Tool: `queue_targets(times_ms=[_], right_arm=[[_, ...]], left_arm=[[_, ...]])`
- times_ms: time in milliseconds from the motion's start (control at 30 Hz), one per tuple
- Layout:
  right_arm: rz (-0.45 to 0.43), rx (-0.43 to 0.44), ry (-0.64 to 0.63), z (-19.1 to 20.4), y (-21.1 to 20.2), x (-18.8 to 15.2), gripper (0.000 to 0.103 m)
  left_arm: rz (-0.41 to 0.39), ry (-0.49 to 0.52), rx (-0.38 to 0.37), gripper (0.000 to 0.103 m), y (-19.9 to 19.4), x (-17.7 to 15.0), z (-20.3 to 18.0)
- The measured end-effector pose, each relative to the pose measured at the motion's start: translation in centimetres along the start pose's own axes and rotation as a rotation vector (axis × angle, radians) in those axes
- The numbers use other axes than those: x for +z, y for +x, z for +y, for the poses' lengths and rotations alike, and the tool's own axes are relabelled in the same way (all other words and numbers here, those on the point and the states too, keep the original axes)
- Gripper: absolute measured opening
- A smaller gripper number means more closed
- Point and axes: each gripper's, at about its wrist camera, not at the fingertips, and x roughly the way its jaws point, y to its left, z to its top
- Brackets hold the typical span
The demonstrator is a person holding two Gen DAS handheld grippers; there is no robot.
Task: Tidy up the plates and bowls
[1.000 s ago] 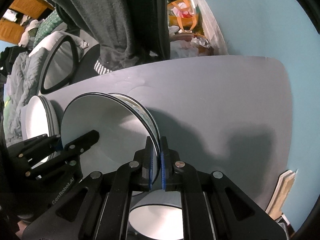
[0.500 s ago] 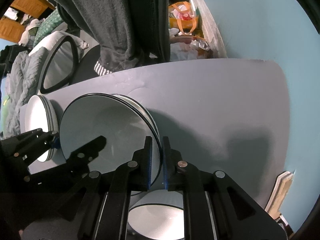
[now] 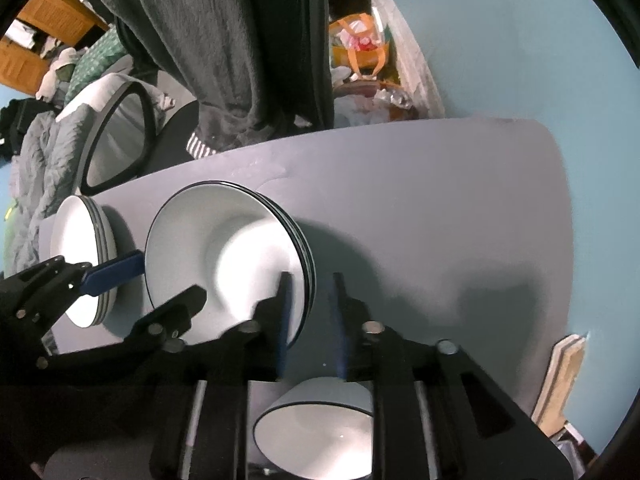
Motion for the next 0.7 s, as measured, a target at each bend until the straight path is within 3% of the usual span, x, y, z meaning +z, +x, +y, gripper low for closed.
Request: queue_targets(times_ms=[300,700], right_arm=[[-0.093,-0.06,-0.028,0.7,-3.3,-0.3,0.041],[-0.176,-0.046,-0.01,1.1,-8.0,-1.0,0.057]], left_arm=[[-0.102,-0.031,-0.003,0.065,-3.7,-1.3,0.7],[-0.258,-0.061,-0.036,0.07,-9.5,-3.2,1.2]])
